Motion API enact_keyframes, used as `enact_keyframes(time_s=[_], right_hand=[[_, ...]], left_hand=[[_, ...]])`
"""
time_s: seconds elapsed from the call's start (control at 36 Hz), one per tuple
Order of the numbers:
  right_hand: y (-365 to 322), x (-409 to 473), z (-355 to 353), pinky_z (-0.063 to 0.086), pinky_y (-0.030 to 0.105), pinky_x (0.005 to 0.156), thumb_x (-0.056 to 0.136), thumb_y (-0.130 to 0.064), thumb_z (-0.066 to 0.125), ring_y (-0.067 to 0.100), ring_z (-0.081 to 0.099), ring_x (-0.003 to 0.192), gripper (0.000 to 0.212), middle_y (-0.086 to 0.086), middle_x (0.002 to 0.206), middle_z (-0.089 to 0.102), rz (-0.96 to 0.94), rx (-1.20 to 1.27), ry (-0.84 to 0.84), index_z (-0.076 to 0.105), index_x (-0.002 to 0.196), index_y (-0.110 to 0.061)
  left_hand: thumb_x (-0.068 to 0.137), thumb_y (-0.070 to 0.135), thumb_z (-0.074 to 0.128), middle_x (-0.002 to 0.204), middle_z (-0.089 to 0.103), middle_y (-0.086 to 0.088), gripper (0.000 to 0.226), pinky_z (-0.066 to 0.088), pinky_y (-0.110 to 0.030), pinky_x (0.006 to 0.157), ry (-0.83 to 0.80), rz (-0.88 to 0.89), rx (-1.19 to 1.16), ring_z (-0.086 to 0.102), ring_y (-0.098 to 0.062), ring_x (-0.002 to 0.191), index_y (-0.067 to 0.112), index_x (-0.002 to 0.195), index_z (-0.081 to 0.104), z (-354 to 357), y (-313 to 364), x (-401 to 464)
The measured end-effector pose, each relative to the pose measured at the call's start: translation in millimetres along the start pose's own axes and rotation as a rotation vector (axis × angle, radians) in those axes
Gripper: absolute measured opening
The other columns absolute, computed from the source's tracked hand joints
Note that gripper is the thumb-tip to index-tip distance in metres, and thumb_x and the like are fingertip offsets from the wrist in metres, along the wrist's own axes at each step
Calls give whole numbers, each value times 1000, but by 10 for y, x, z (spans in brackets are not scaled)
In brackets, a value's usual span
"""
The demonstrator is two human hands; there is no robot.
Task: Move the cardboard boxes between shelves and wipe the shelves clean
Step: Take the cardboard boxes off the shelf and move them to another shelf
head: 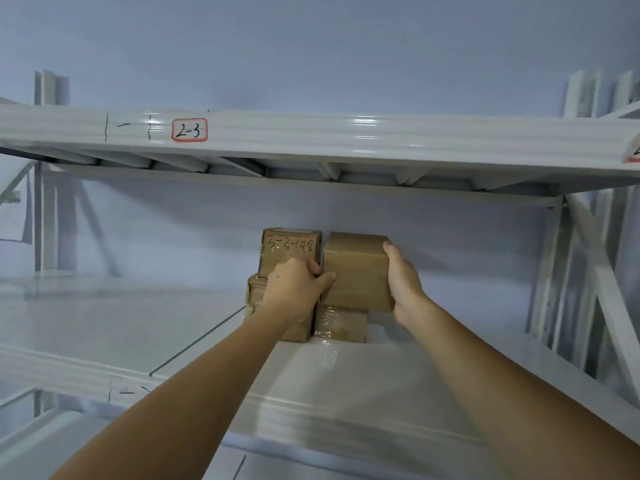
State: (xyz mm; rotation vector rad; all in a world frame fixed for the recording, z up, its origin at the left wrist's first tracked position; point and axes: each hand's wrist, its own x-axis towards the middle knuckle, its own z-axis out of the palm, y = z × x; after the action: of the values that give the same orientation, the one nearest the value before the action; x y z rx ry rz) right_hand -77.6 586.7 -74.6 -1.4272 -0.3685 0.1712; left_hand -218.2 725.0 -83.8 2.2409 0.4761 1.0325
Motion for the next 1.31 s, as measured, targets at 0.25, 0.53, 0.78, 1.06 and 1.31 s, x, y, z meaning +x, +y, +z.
enact_keyframes(time_s=[0.25, 0.53, 0.78, 1.06, 1.31], right_hand=[[-28, 198, 207, 42, 54, 111, 49, -95, 50, 31, 56, 127, 115, 6, 140, 60, 50, -21, -18, 51, 143, -28], [-41, 161, 369, 36, 53, 116, 60, -98, 48, 30, 50, 133, 112, 4, 147, 53, 86, -39, -45, 46, 148, -27], [82, 335, 374, 39, 56, 113, 21, -109, 51, 30, 58, 125, 145, 4, 140, 61, 80, -49, -126, 53, 142, -29], [-162, -255, 176, 37, 45, 115, 95, -65, 53, 27, 48, 134, 73, 3, 146, 49, -82, -200, 25, 44, 150, -18], [-111, -1133, -662, 25, 28, 120, 104, -46, 50, 17, 34, 147, 60, -1, 162, 36, -504, -1245, -165, 35, 157, -22]], left_hand=[[91, 48, 70, 77, 70, 7, 24, 42, -27, 58, 66, -14, 36, 65, -13, 74, 29, 86, 57, 41, -172, 196], [97, 49, 64, 80, 64, 10, 25, 41, -24, 56, 85, -3, 52, 59, -4, 72, 23, 95, 61, 30, -329, 254], [97, 48, 62, 82, 66, 9, 24, 44, -28, 60, 80, -51, 48, 60, -9, 75, 24, 97, 59, -58, -486, 342], [97, 46, 58, 82, 68, 7, 20, 53, -31, 70, 4, 16, 86, 64, -14, 78, 26, 95, 58, -285, -480, 84], [107, 43, 43, 125, 65, -4, 41, 49, -34, 92, -481, 309, 362, 61, -24, 109, 20, 137, 56, -382, 22, -529]])
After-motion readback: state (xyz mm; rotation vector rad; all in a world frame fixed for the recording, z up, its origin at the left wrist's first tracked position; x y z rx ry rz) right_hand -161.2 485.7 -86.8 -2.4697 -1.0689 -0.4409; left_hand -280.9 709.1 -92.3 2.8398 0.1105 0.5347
